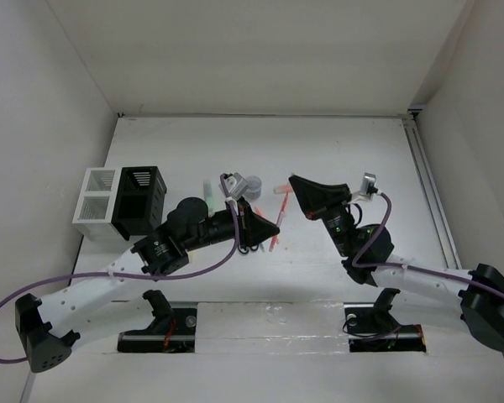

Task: Sort the stationery into containers
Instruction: Close the pen cap on the pen.

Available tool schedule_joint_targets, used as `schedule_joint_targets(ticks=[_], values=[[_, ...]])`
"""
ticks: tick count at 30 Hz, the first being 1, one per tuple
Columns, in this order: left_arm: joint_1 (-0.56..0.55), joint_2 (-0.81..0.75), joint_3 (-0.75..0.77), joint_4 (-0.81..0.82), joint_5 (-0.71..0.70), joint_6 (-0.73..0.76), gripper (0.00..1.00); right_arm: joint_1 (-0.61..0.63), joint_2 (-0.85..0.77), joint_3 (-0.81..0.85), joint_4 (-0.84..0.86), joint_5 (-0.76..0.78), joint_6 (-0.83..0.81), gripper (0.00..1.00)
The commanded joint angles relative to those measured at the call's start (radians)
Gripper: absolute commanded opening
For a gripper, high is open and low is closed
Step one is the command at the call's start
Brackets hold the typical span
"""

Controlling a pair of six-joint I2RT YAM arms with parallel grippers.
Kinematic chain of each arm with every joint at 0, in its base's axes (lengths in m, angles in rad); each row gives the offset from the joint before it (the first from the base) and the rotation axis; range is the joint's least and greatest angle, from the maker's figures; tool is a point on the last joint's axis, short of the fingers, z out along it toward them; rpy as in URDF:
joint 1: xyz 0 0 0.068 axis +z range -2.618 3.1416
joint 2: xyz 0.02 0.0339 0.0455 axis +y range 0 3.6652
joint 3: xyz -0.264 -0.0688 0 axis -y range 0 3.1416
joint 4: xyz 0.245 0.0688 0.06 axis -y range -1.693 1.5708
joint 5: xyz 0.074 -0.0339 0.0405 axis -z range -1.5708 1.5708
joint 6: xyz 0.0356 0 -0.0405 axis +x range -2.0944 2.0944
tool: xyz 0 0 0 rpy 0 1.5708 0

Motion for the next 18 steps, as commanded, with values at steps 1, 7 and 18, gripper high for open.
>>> schedule_joint_targets(ticks=[1, 7, 18], values=[[0.005, -0.004, 0.014, 0.061, 0.025, 0.010, 0.00, 0.008, 0.009, 0.047, 0.439, -0.025, 0.006, 0.00], [0.005, -0.004, 0.004, 0.061, 0.025, 0.010, 0.00, 0.008, 0.009, 0.047, 0.439, -0.025, 0.006, 0.00], [0.005, -0.004, -0.014, 0.072, 0.025, 0.000, 0.00, 0.008, -0.029, 0.056, 0.397, -0.052, 0.006, 0.00]])
